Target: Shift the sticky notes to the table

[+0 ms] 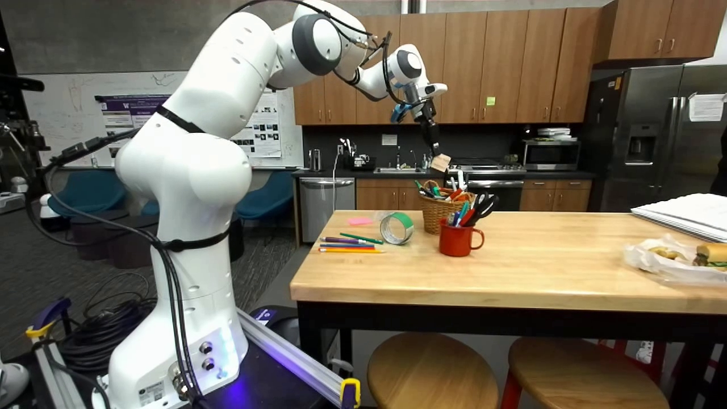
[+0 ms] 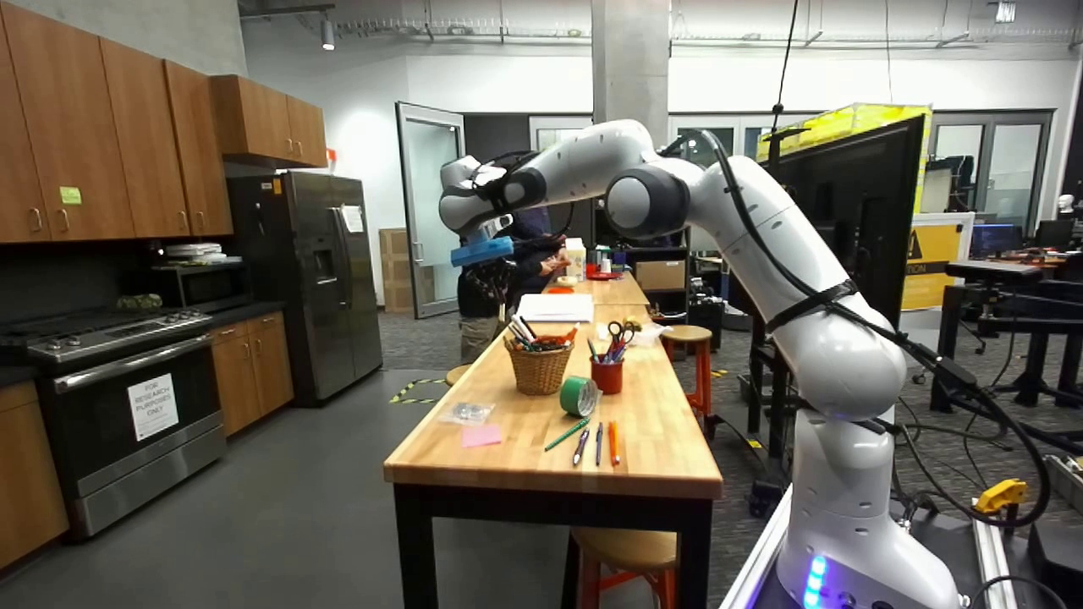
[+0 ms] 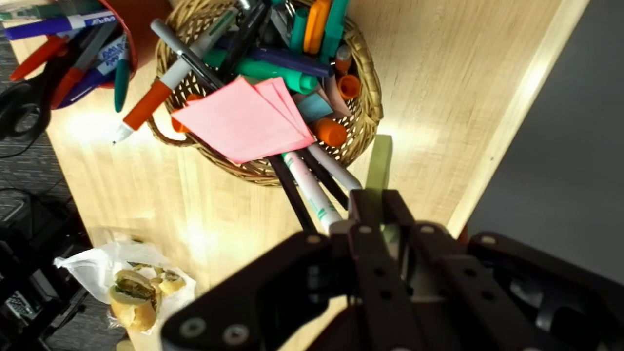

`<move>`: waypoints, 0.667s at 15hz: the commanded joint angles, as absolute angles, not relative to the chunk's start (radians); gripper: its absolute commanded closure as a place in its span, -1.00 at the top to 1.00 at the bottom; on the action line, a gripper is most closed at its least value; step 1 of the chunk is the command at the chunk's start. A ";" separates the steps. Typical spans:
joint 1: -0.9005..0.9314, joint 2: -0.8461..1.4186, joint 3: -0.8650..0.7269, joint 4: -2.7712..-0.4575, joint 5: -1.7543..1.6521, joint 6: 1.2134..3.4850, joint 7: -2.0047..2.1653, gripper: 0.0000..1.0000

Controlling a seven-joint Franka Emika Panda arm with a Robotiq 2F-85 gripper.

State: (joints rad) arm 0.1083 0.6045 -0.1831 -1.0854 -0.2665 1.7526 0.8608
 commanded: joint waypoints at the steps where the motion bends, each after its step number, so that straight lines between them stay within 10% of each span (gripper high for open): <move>1: 0.118 0.440 -0.157 -1.305 -0.253 1.827 0.816 -0.95; 10: 0.046 0.261 -0.070 -1.655 -0.144 1.988 0.459 -0.95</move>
